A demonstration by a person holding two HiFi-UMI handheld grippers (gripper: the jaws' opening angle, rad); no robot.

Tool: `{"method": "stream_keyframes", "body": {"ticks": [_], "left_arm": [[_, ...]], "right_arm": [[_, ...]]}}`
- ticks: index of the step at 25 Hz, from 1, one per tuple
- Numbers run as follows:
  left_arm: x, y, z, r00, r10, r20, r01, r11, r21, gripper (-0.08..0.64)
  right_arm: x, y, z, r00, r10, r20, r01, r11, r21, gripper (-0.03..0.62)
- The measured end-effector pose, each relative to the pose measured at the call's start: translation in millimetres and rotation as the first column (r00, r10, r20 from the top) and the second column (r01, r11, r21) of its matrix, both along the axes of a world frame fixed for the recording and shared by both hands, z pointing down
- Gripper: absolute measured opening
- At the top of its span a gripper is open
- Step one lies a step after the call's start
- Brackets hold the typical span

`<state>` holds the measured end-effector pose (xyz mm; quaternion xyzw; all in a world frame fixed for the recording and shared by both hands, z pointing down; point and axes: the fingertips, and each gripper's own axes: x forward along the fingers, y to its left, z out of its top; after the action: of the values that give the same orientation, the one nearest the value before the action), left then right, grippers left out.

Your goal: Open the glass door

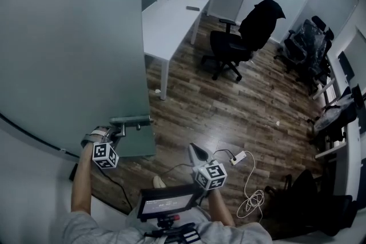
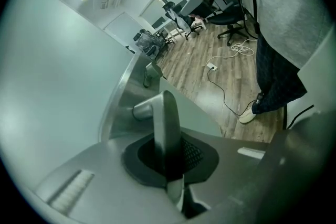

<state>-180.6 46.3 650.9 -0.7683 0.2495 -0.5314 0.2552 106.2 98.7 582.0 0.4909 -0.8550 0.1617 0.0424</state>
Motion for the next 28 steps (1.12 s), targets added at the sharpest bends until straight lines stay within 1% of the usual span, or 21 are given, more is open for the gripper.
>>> {"method": "stream_keyframes", "body": {"ticks": [6, 12, 16, 28], "left_arm": [[0.4, 16.5, 0.6, 1.0, 0.005, 0.0, -0.005, 1.0, 0.011, 0.015], [0.3, 33.5, 2.7, 1.0, 0.005, 0.009, -0.005, 1.0, -0.007, 0.02], [1.0, 36.4, -0.5, 1.0, 0.008, 0.017, -0.008, 1.0, -0.012, 0.021], [-2.8, 61.9, 2.6, 0.999, 0.016, 0.036, -0.016, 1.0, 0.003, 0.023]], "right_arm": [[-1.0, 13.6, 2.4, 1.0, -0.015, 0.003, 0.015, 1.0, 0.004, 0.002], [1.3, 24.8, 5.5, 1.0, -0.02, 0.006, 0.02, 1.0, -0.007, 0.002], [3.3, 24.5, 4.2, 1.0, -0.018, 0.008, 0.018, 1.0, -0.014, 0.002], [-2.5, 50.4, 13.6, 0.999, -0.032, 0.012, 0.032, 0.999, -0.013, 0.002]]}}
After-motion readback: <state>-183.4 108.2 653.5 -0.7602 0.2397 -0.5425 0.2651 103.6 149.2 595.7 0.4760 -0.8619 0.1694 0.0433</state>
